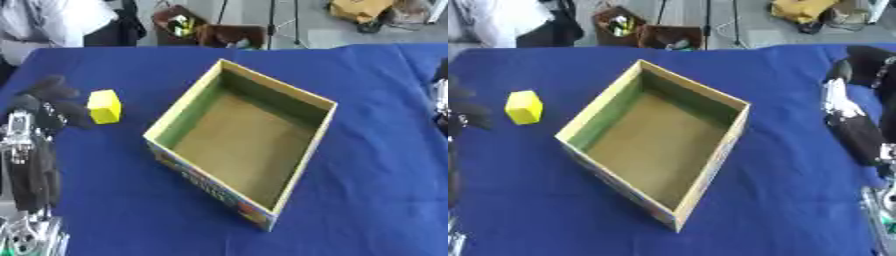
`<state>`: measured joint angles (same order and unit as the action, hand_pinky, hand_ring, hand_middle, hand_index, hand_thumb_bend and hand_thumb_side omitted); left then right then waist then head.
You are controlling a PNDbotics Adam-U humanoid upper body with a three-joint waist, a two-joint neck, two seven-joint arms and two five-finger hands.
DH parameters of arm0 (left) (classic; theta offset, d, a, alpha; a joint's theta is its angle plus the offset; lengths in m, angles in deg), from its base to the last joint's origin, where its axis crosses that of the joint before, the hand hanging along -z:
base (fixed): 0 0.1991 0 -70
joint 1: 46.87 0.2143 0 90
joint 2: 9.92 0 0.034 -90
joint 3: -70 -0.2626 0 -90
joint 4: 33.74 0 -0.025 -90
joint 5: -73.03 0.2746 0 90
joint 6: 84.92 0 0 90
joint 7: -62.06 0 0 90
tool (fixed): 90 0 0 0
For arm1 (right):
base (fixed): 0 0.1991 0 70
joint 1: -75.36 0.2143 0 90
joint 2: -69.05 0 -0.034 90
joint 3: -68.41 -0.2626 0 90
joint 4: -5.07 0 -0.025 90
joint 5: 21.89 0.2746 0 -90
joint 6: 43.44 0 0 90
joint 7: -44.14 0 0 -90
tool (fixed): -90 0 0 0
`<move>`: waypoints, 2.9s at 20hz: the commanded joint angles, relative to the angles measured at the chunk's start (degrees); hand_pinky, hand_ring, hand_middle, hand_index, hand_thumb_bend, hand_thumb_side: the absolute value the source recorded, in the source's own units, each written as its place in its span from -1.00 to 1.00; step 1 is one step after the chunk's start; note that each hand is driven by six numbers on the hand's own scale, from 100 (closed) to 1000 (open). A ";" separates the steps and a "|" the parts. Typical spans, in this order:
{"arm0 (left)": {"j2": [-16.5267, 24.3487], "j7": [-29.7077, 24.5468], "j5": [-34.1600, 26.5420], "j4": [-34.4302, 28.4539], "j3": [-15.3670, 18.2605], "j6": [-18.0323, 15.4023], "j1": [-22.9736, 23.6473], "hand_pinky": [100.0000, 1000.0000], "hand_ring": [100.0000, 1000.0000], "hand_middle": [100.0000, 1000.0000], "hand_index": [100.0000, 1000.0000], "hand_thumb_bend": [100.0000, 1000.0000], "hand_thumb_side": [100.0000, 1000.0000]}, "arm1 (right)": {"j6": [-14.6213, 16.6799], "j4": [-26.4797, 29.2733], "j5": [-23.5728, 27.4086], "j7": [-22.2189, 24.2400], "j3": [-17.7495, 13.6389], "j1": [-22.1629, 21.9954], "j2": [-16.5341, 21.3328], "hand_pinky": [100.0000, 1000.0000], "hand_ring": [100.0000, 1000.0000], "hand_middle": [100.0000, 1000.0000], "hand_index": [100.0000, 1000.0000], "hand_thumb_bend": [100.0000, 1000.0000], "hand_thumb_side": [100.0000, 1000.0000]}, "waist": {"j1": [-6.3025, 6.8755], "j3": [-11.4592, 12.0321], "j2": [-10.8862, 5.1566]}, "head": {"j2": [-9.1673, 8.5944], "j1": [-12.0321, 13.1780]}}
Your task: Pick up objects on the table and place them in the box.
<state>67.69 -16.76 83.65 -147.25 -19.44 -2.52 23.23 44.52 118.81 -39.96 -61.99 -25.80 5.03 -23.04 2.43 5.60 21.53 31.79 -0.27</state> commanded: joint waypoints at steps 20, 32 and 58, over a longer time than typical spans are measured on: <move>33.19 -16.55 17.51 6.51 2.56 10.41 -11.73 0.21 0.47 0.66 0.97 -1.00 0.86 | 0.28 0.85 -0.68 0.50 0.04 0.11 2.02 0.35 0.28 0.16 0.44 -1.00 -0.19 | 0.30 -1.56 -0.22 | -0.40 0.50; 38.75 -35.12 30.91 29.65 0.19 0.07 -24.45 0.47 0.66 0.78 1.00 -0.54 1.00 | 0.36 0.85 -0.44 1.34 0.61 -0.28 2.56 0.35 0.28 0.16 0.44 -1.00 -0.19 | 0.48 -3.15 -0.91 | -0.69 2.49; 35.23 -56.03 47.14 47.79 -5.22 -8.03 -35.74 0.58 0.71 1.00 1.00 0.17 0.60 | 0.37 0.85 -0.96 1.84 1.18 -0.50 3.25 0.35 0.27 0.14 0.44 -1.00 -0.20 | 1.59 -5.58 1.19 | -3.00 3.20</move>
<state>101.67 -72.32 130.14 -99.56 -24.73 -10.40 -11.19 44.76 118.81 -40.52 -60.23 -24.67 4.02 -21.01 4.10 -0.08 23.90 29.52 2.73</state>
